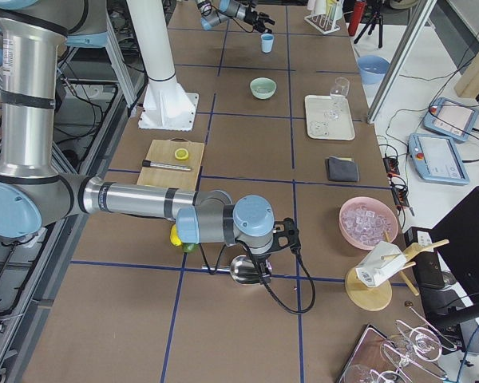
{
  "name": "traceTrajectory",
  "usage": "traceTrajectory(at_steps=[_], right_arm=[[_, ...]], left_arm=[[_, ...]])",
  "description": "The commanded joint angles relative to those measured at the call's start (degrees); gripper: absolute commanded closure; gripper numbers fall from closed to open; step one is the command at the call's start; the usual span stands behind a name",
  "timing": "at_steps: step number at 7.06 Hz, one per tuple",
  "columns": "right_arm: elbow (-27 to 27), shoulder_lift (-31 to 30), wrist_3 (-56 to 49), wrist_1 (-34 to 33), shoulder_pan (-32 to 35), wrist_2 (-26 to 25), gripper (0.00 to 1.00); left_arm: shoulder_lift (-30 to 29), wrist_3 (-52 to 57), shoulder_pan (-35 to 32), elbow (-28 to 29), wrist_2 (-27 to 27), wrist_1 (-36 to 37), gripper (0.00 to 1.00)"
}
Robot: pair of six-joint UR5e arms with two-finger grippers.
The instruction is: Pour ice into bowl
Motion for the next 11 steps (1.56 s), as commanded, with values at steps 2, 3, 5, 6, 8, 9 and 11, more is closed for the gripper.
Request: traceTrajectory(at_steps=[2,3,5,6,8,9,11], right_arm=[[1.52,0.53,0.35,0.85,-0.01,0.19,0.0],[1.71,0.44,0.79,2.78,-0.01,0.28,0.0],[2.93,0.7,2.28,5.5,-0.1,0.71,0.0],[3.11,0.96,2.72,7.7,-0.28,0.8,0.0],[3.38,0.97,4.29,14.1,-2.2,1.68,0.0],[3.73,0.97,6.05,16.57,-4.3,2.03,0.0],[5.83,3.77,15.4,17.38,-9.13,7.09,0.0]], left_arm=[[-0.07,19.51,-25.61,-5.33,-35.55,10.38,0.0],[-0.94,28.81,-37.46,-9.19,-49.08,21.51,0.0],[-5.93,41.79,-54.56,-13.69,-62.37,47.76,0.0],[-8.05,41.82,-57.76,-14.14,-64.75,59.99,0.0],[-12.44,41.91,-59.46,-13.54,-65.83,82.76,0.0],[-14.38,42.0,-60.16,-13.36,-68.7,93.32,0.0],[-13.18,42.08,-63.06,-11.78,-77.07,99.91,0.0]])
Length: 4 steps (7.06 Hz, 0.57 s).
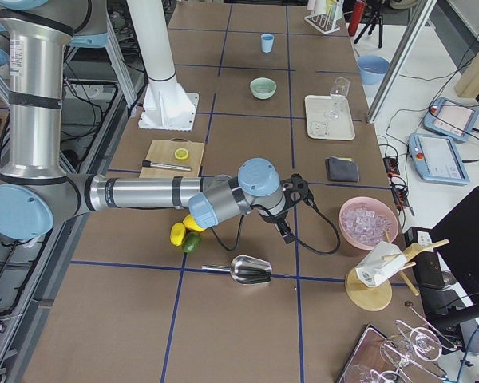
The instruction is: Pour ice into bowl
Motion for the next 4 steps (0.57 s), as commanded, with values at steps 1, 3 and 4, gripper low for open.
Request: traceTrajectory(at_steps=[1,3,4], right_arm=[[3.18,4.02,12.69,0.96,-6.48,5.83,0.0],[6.45,10.68,26.39,0.27,-15.7,2.71,0.0],[6.54,16.04,35.51,0.26,-21.49,-0.53,0.0]], left_arm=[[3.88,0.12,-1.2,-0.22,-4.87,4.07,0.0],[4.52,-0.4,-1.2,0.12,-5.75,3.62,0.0],[4.53,-0.49,-1.2,0.21,-8.19,3.53,0.0]])
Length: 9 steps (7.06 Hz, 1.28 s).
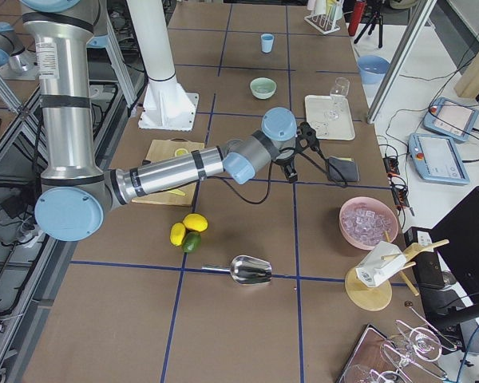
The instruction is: Pour ice into bowl
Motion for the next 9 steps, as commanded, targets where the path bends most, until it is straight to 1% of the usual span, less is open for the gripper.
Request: traceTrajectory(at_steps=[1,3,4,5,6,7,8,9], right_arm=[[0.64,10.09,17.7,-0.15,-11.67,-6.06,0.0],[0.64,16.6,28.88,-0.58,-20.12,-11.24,0.0],[0.64,21.59,31.8,-6.07,-24.34,-17.01,0.0],[0.64,26.86,32.27,-13.26,-28.64,-21.95,0.0],[0.29,29.44,33.84,-16.03,-31.82,-24.95,0.0],[-1.11,32.34,37.42,-16.23,-35.5,-28.46,0.0],[-5.21,37.5,40.77,-16.32,-38.15,-31.72,0.01],[-12.65,44.34,45.24,-16.58,-40.7,-35.58,0.0]], left_arm=[[0.14,-0.18,0.06,-0.36,-2.78,0.51,0.0],[-0.12,0.26,0.84,0.07,-2.96,0.43,0.0],[0.13,2.09,2.24,0.08,-2.7,0.08,0.0],[0.22,11.24,2.6,0.6,-2.44,0.6,0.0],[1.1,12.9,2.61,0.52,-2.52,0.69,0.0],[1.1,13.0,2.78,0.6,-2.7,0.61,0.0],[1.02,13.0,2.87,0.17,-2.7,0.61,0.0],[1.02,13.0,2.87,-0.01,-2.79,0.61,0.0]])
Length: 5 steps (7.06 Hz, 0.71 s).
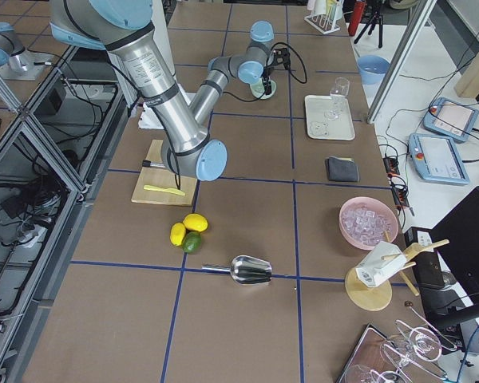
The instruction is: Pour ice into bowl
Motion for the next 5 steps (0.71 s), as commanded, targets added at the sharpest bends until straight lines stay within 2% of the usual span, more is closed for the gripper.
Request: traceTrajectory(at_steps=[1,2,4,5], right_arm=[[-15.71,12.98,6.61,-0.46,-6.24,-8.57,0.01],[-20.32,14.51,6.71,-0.2,-7.66,-11.4,0.02],[-29.73,18.03,6.8,0.24,-7.94,-13.61,0.07],[-30.64,18.13,6.8,0.77,-8.37,-13.88,0.13]], left_arm=[[0.02,0.19,0.06,-0.26,-0.09,0.0,0.0],[0.02,0.19,0.06,-0.35,-0.09,-0.09,0.0],[-0.07,0.19,0.06,-0.26,-0.17,-0.35,0.0],[-0.07,0.28,0.15,-0.26,-0.17,-0.35,0.0]])
